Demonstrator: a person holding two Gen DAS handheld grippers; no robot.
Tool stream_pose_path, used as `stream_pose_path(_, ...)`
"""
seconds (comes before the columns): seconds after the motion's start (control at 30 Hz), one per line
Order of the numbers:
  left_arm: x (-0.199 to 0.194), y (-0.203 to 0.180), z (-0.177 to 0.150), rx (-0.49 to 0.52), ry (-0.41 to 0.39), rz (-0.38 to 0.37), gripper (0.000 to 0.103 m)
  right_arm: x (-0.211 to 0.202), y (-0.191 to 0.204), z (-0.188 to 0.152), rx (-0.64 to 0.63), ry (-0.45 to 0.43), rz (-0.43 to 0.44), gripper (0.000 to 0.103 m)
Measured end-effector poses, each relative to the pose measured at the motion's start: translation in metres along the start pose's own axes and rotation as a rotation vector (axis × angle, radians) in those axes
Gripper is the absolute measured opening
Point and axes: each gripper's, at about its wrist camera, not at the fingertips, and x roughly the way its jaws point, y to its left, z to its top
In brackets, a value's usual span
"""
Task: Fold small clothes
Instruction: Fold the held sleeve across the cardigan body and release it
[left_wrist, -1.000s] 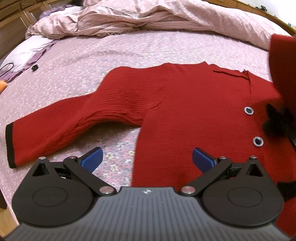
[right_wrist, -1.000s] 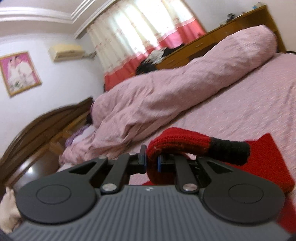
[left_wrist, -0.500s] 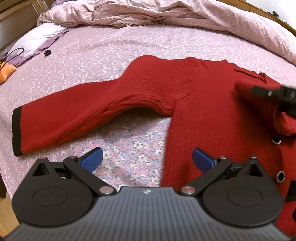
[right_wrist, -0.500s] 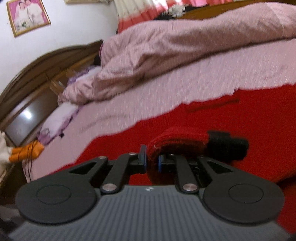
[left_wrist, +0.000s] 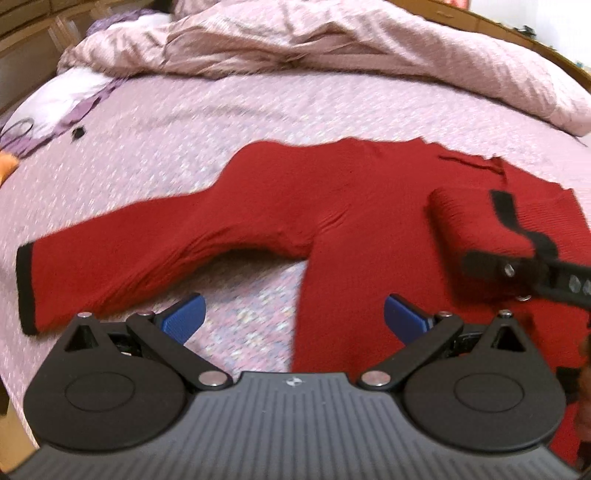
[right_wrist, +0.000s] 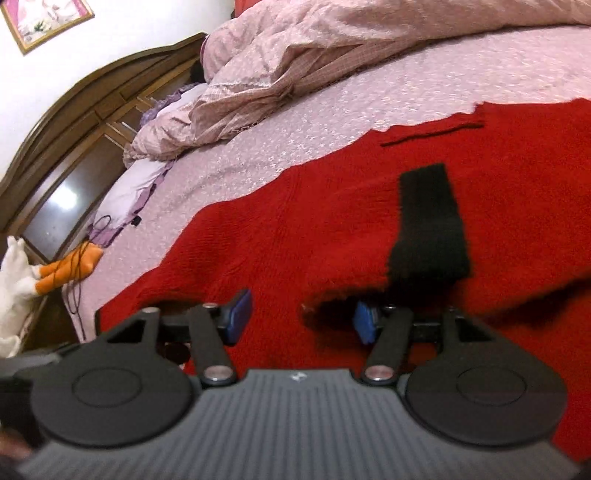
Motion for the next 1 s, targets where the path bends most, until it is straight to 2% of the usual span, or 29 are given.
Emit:
stream_pose_path(0.13, -0.005, -0.026, 0.01, 0.065, -0.033, -0.04, 0.103, -0.036, -0.01, -0.003, 0.005, -0.045, -0.058, 0.06)
stream_pose_path(0.23, -0.006, -0.052, 0.016, 0.13, -0.056, -0.073, 0.103, -0.059, -0.024, -0.003, 0.01, -0.073, -0.132, 0.06)
stream_pose_path(0.47, -0.004, -0.114, 0.022, 0.286, -0.105, -0.135, 0.103, -0.088, -0.067, -0.006, 0.08, -0.106, -0.331, 0.06)
stream_pose_path(0.63, 0.012, -0.153, 0.02, 0.382, -0.12, -0.165, 0.103, -0.099, -0.094, -0.014, 0.147, -0.108, -0.389, 0.06)
stream_pose_path(0.7, 0.021, -0.166, 0.018, 0.408, -0.129, -0.158, 0.103, -0.1, -0.103, -0.016, 0.169, -0.102, -0.398, 0.06)
stream_pose_path(0.8, 0.036, -0.184, 0.014, 0.451, -0.161, -0.101, 0.103, -0.097, -0.11, -0.022, 0.193, -0.09, -0.394, 0.059)
stream_pose_path(0.9, 0.053, -0.187, 0.015, 0.438, -0.14, -0.052, 0.102, -0.096, -0.113, -0.025, 0.184, -0.096, -0.385, 0.059)
stream_pose_path(1.0, 0.058, -0.176, 0.019, 0.389, -0.124, -0.043, 0.086, -0.095, -0.114, -0.026, 0.175, -0.101, -0.38, 0.059)
